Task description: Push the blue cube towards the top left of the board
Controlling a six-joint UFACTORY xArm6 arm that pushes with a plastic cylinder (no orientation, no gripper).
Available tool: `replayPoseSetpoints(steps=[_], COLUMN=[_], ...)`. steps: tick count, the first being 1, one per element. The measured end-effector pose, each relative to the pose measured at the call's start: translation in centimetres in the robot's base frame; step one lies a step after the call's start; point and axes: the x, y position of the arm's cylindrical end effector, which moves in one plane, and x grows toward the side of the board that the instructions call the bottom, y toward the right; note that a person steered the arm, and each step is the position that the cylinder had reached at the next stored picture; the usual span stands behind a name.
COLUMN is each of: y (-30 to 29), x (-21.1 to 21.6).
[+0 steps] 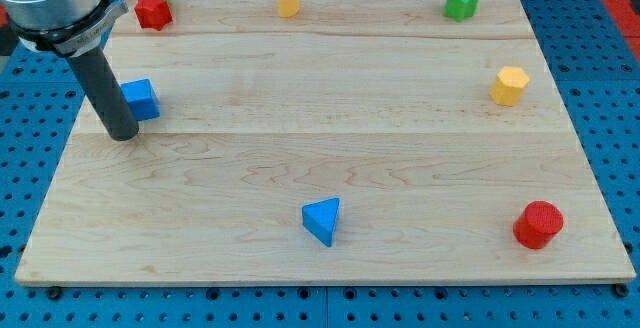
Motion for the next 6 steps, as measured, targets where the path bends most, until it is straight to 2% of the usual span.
replayPoseSetpoints(steps=[6], y=[1.7], x=[-10.2])
